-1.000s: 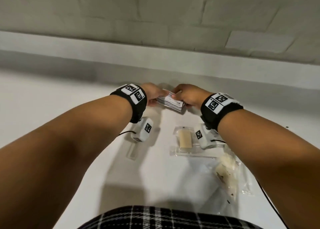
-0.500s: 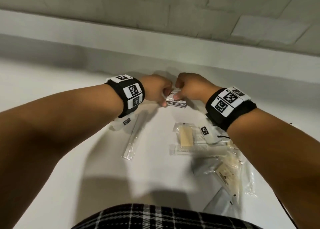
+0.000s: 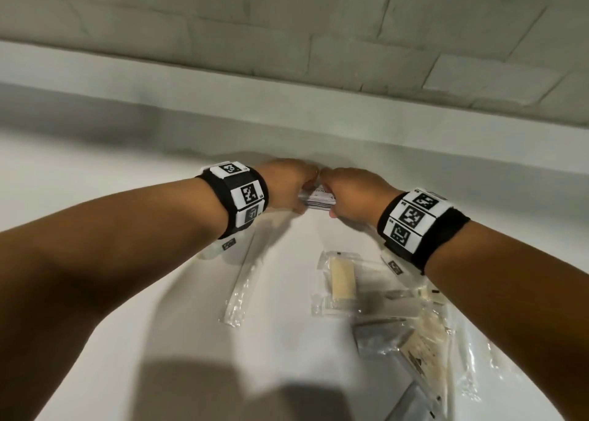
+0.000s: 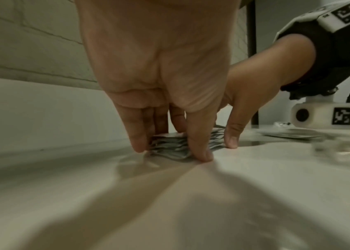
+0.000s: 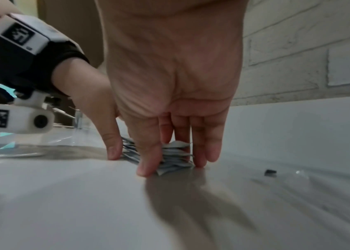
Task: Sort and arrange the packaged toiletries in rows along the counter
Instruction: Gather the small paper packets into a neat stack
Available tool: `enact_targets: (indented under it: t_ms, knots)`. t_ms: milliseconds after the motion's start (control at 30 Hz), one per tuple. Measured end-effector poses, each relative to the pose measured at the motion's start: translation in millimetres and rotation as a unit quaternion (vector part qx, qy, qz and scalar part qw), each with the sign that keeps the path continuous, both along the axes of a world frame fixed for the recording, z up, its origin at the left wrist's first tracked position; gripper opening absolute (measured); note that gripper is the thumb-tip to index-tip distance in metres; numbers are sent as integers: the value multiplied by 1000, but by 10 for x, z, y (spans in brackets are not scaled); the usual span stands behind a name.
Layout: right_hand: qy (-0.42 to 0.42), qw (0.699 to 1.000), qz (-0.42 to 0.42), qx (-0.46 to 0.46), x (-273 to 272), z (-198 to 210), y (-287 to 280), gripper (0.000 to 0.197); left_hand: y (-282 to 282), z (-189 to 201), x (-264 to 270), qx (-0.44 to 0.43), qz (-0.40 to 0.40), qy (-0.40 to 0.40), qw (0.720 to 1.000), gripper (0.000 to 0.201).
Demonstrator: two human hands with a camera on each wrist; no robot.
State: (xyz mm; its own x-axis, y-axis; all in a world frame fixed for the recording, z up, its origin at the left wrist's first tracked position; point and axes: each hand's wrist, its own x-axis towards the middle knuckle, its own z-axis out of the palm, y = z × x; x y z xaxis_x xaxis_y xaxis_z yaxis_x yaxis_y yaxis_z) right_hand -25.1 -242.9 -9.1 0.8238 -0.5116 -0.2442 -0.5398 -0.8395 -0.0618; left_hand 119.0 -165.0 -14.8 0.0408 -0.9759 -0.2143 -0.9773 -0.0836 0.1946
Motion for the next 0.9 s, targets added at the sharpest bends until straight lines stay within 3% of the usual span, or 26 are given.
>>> enact_targets:
  t_ms: [267, 433, 600, 800, 900]
  knots:
    - [-5, 997, -62, -51, 413, -21, -607, 45, -516, 128, 370, -21, 63, -59, 996, 41]
    - [-29, 997, -68, -34, 702, -34, -957, 64, -876, 86, 607, -38, 73, -85, 993, 40]
    - [-50, 996, -61, -32, 828, -49, -1166, 56, -1098, 29, 719, -41, 91, -77, 992, 36]
    - [-50, 997, -62, -21, 820, -66, -1181, 60, -1087, 27, 741, -35, 100, -45, 993, 52]
    - [-27, 997, -70, -5, 729, 5, -1156, 70, -962, 76, 729, -40, 122, -19, 992, 71]
